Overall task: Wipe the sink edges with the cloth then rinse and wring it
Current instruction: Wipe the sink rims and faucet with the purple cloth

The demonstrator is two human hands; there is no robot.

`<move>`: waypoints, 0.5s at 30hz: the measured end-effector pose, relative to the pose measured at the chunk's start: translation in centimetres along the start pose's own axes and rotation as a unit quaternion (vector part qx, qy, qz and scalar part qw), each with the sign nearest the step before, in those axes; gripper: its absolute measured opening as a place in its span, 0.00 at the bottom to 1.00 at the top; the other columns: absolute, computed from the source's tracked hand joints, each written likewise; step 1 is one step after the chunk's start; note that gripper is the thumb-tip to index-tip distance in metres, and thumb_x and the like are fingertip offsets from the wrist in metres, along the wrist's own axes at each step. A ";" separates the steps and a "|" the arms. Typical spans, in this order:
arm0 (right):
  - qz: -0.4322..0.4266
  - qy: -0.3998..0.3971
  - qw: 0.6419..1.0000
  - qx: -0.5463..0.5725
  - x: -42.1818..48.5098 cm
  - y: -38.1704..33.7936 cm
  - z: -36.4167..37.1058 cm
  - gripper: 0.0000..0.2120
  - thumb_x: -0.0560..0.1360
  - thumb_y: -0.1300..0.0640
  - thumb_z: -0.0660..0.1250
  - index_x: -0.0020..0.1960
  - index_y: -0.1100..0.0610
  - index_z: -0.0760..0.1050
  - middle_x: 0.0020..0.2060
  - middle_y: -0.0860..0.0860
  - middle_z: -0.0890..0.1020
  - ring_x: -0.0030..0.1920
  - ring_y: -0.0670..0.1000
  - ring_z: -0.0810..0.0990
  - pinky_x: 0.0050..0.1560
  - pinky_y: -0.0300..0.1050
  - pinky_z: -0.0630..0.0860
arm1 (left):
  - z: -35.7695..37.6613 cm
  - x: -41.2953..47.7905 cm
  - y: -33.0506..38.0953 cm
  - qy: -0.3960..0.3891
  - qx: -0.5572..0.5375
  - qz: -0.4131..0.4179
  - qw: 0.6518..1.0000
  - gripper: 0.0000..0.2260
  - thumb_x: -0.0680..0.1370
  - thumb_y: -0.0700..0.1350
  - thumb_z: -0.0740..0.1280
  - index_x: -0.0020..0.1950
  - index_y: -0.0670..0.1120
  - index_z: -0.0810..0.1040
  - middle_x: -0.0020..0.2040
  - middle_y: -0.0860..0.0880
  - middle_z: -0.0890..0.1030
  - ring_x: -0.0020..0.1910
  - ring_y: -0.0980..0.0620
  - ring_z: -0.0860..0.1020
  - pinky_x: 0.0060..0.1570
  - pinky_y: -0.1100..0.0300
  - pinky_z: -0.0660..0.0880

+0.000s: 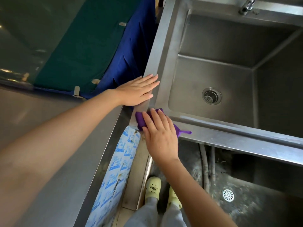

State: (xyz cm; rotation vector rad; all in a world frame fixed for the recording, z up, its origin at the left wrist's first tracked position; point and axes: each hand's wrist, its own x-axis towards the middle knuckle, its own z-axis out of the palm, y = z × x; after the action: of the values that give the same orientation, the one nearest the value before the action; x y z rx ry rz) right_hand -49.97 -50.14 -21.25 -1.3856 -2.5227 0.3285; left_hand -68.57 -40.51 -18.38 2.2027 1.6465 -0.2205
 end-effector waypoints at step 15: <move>0.149 0.041 0.988 -0.023 0.3 5.4 -1.4 0.21 0.79 0.49 0.50 0.67 0.56 0.70 0.66 0.56 0.75 0.68 0.57 0.71 0.71 0.55 0.62 | 4.8 -2.0 9.4 0.103 -0.029 -0.137 0.985 0.24 0.82 0.54 0.41 0.77 0.48 0.50 0.79 0.51 0.49 0.77 0.55 0.42 0.75 0.55 0.35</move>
State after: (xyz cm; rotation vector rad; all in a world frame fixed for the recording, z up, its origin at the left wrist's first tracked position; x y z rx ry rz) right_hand -45.41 -46.95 -21.57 -1.7590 -2.2702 0.2605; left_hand -59.74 -46.41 -20.19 2.0075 2.0420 -0.0162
